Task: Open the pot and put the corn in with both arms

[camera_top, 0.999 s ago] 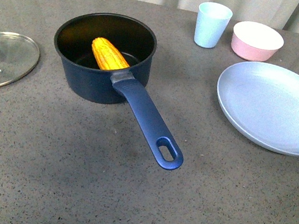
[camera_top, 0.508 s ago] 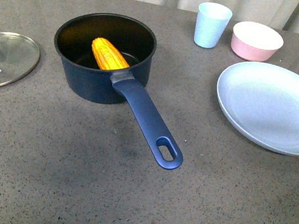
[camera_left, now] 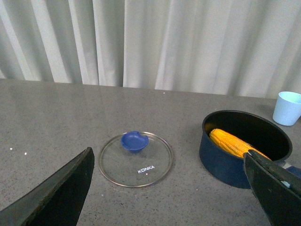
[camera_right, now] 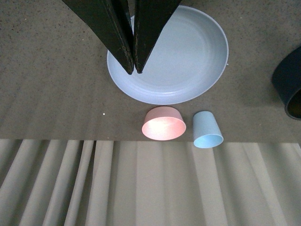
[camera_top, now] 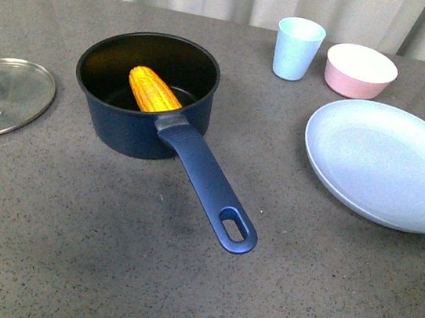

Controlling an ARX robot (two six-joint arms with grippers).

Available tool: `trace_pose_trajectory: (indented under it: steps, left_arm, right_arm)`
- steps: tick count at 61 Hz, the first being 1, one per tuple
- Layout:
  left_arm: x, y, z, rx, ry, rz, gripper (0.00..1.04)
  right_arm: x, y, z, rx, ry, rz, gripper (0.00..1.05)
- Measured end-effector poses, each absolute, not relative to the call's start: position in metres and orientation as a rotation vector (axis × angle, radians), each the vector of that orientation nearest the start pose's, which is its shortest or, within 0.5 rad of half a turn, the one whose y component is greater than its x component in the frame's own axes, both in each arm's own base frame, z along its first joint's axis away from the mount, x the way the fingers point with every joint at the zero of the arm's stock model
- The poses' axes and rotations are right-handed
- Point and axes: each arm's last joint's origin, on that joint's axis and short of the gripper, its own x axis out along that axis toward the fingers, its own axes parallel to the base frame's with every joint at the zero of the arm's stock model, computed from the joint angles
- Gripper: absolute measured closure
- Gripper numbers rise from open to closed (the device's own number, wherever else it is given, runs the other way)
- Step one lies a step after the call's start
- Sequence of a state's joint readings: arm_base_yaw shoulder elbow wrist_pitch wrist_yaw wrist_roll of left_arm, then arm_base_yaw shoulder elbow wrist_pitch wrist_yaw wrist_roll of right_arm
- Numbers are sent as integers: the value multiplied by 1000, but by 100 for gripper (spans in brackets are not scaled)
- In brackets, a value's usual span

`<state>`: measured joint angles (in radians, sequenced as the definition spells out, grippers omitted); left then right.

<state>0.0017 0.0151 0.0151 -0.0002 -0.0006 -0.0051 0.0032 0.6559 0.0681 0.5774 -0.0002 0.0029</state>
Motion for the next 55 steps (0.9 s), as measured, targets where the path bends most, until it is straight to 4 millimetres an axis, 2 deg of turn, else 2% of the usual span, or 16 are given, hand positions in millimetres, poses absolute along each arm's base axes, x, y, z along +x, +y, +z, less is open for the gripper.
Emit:
trace_pose_trajectory:
  steps: [14,55]
  left_arm:
    - [98,0,167,-5,0,2,9]
    - [98,0,167,-5,0,2,9]
  right_arm:
    - [134,0,170,3,-4,4,103]
    - [113,0,174,3,-24,4,103]
